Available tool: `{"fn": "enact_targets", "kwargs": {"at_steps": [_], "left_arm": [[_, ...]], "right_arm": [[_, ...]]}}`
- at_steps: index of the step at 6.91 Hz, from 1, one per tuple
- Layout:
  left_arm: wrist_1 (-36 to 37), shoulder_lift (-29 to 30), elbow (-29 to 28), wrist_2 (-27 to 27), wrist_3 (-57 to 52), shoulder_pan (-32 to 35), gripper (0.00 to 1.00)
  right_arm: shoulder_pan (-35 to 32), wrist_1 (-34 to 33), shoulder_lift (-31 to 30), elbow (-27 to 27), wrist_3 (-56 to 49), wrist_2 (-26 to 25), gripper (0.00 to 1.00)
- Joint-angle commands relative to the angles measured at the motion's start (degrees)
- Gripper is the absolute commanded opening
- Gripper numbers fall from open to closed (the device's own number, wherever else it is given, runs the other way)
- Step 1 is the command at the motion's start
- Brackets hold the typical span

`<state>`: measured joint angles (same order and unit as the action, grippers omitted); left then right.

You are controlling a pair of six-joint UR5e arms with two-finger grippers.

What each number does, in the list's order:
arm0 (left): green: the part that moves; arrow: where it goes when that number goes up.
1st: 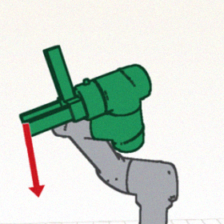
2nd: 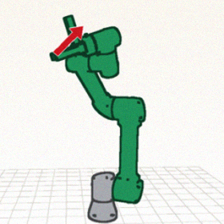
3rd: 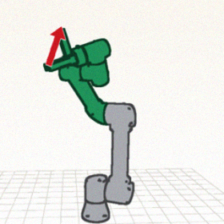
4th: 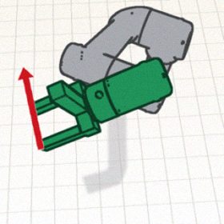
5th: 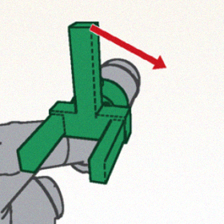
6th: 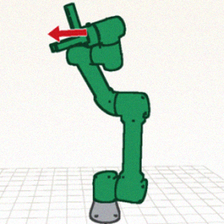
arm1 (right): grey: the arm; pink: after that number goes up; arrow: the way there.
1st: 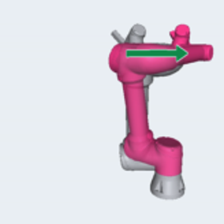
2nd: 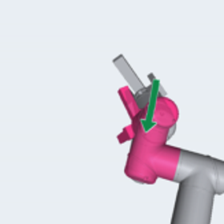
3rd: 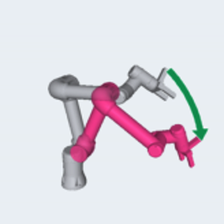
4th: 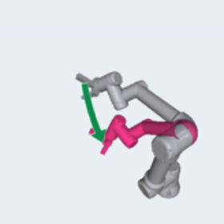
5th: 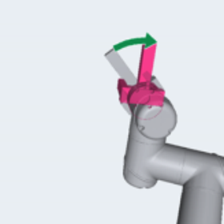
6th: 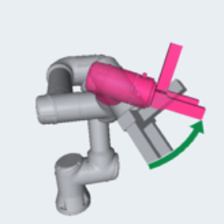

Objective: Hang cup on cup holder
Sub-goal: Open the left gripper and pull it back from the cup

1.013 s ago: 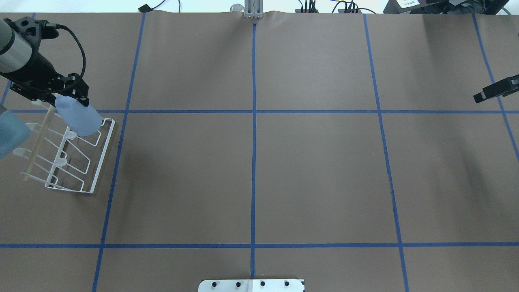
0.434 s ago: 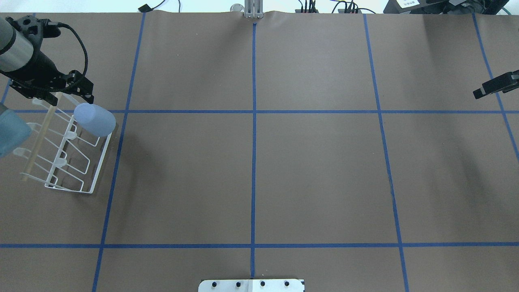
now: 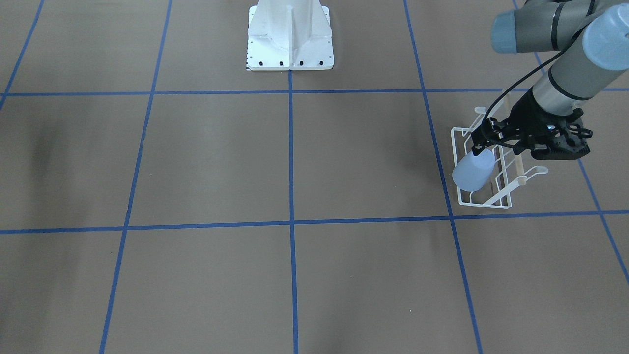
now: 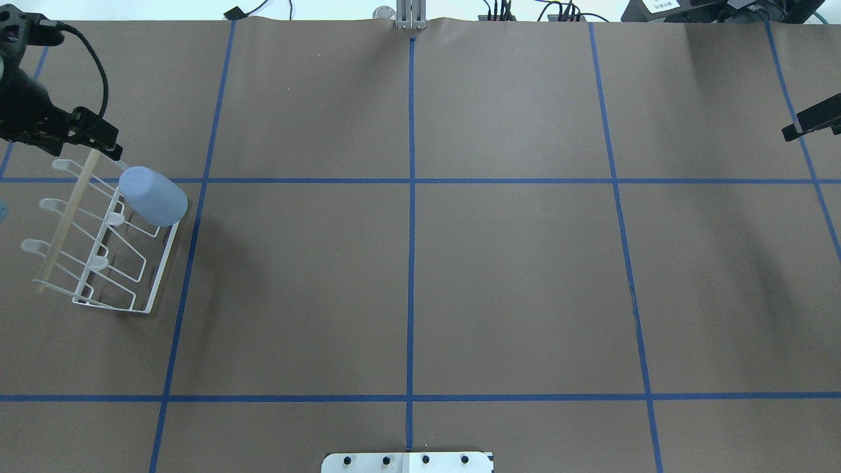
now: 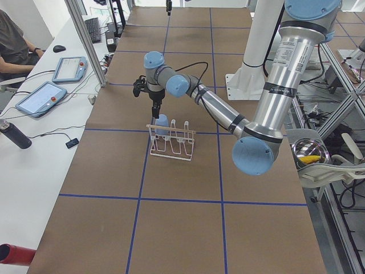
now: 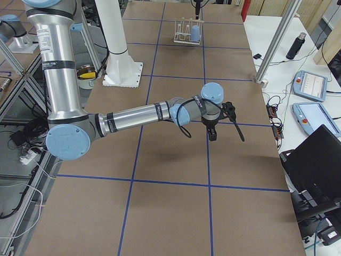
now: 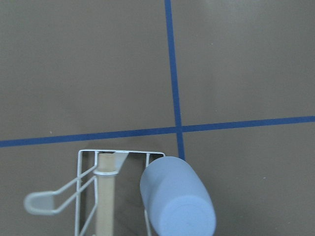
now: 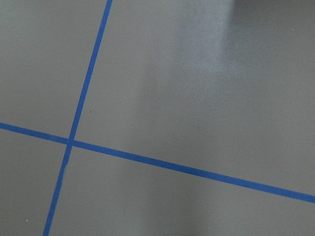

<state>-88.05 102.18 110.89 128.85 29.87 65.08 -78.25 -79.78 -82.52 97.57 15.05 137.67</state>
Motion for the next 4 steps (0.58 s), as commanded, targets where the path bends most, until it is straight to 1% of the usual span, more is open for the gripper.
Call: {"fn": "enact_targets", "kwargs": {"at_steps": [1, 2, 3, 4], "left_arm": [[-0.37, -5.66, 0.03, -0.01, -15.74, 7.57, 0.98], [-0.46, -6.9, -1.54, 0.08, -21.64, 10.65, 0.98], [-0.54, -8.04, -4.08, 0.26, -26.4, 13.56, 0.98], [-0.63, -8.14, -8.19, 0.35, -30.88, 16.37, 0.98]], "right_arm": [[-4.61, -14.97, 4.63, 0.08, -11.98, -0.82, 1.0], [-6.46, -22.1, 7.0, 0.95, -15.71, -4.22, 1.0], [-7.35, -25.65, 7.02, 3.22, -17.14, -6.34, 1.0], [-7.79, -27.0, 6.68, 3.85, -17.16, -6.45, 1.0]]}}
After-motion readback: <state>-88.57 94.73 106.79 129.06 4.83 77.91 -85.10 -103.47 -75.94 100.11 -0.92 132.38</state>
